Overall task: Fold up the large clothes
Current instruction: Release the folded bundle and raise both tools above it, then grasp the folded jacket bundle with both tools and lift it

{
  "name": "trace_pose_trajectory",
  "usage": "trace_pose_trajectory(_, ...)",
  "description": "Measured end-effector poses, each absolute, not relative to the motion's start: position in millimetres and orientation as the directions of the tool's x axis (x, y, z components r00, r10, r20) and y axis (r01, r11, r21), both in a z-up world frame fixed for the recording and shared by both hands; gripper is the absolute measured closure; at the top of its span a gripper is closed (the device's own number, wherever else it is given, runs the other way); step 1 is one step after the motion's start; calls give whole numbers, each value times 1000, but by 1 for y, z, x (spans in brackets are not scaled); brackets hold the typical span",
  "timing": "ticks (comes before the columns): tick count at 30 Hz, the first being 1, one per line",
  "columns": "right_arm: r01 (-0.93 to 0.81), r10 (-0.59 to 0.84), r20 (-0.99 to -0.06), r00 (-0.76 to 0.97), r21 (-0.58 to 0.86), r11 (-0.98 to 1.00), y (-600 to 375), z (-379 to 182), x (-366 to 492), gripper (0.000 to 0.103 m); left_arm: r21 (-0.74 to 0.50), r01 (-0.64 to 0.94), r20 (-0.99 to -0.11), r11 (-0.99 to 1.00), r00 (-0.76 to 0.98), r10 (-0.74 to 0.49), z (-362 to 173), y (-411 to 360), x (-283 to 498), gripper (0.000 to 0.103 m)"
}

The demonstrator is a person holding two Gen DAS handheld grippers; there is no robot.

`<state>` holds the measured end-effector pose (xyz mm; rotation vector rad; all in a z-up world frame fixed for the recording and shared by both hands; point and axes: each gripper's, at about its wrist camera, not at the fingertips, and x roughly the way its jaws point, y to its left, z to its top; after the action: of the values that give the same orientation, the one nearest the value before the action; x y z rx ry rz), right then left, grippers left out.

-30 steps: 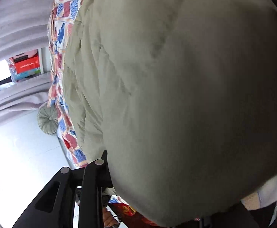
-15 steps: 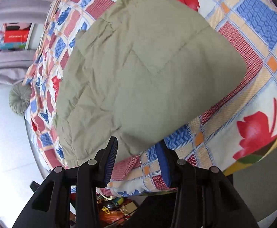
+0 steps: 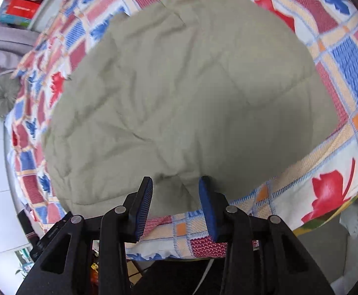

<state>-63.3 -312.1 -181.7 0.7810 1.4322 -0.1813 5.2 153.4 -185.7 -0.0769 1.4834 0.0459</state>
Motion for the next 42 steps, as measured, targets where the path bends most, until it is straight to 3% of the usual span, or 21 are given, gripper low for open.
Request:
trace_pose_trajectory(5, 540, 321, -935, 151, 350, 765, -305, -175, -66, 60, -1, -27, -996, 1000, 87, 2, -166, 145, 4, 73)
trace_pose_trajectory(10, 500, 305, -940, 151, 339, 797, -289, -155, -63, 47, -7, 2, -992, 1000, 126, -8, -144, 139, 7, 73)
trace_pose_trajectory(13, 466, 296, -942, 156, 335, 819, -275, -147, -56, 47, -15, 9, -990, 1000, 142, -17, -136, 135, 11, 72)
trace_pose_trajectory(14, 457, 294, -943, 157, 333, 825, -273, -144, -56, 47, -15, 10, -989, 1000, 147, -16, -135, 133, 12, 68)
trace_pose_trajectory(15, 448, 293, -943, 158, 333, 830, -270, -141, -54, 46, -15, 10, -989, 1000, 149, -17, -133, 132, 13, 27)
trace_pose_trajectory(16, 441, 295, -942, 159, 335, 832, -268, -140, -53, 46, -7, 2, -987, 1000, 158, -7, -132, 132, 13, 0)
trace_pose_trajectory(26, 374, 301, -941, 154, 337, 864, -242, -135, -47, 37, -2, 32, -984, 999, 175, -7, -131, 127, 19, 1)
trace_pose_trajectory(29, 339, 299, -939, 168, 340, 877, -232, -134, -46, 19, 0, 39, -986, 999, 169, -7, -133, 128, 19, 1)
trace_pose_trajectory(39, 250, 328, -928, 176, 364, 897, -203, -134, -49, 17, 0, 35, -986, 999, 165, -6, -146, 139, 25, 1)
trace_pose_trajectory(42, 252, 327, -935, 139, 353, 901, -201, -136, -48, 17, -90, 51, -984, 995, 150, -97, -152, 146, 32, 1)
